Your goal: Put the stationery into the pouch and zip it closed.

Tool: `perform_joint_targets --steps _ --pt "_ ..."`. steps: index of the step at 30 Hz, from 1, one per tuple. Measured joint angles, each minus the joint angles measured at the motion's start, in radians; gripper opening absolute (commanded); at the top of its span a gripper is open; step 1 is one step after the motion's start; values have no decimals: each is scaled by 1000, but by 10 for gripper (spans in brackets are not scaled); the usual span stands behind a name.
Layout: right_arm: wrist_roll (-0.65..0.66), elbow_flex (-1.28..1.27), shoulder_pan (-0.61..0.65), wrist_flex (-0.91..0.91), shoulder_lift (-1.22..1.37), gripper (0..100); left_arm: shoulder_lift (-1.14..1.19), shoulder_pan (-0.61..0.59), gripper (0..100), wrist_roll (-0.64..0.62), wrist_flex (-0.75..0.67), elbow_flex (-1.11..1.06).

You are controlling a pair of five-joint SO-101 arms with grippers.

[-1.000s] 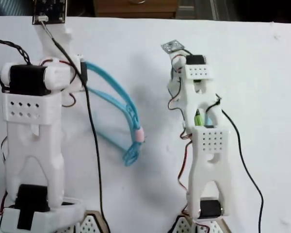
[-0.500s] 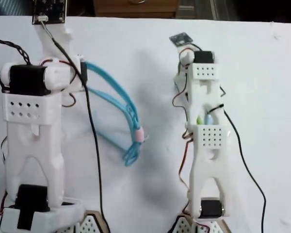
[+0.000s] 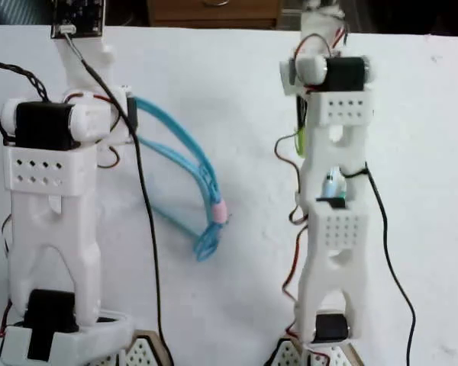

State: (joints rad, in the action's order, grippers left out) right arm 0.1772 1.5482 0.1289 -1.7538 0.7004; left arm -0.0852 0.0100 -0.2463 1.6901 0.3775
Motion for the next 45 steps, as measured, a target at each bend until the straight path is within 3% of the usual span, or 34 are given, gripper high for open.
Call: perform_joint_targets --steps 4,13,21,34,40,45 --pt "-92 0 74 0 -256 18 0 0 23 0 0 0" --pt "-328 -115 368 0 -671 18 0 0 23 0 0 0" --pt "-222 -213 594 41 -750 18 0 0 23 0 0 0" --pt "-153 -253 603 172 -634 18 0 0 23 0 9 0" --pt "-150 -255 500 184 -540 18 -2 0 23 0 11 14" --pt "-150 -255 493 169 -519 18 -20 0 23 14 11 14"
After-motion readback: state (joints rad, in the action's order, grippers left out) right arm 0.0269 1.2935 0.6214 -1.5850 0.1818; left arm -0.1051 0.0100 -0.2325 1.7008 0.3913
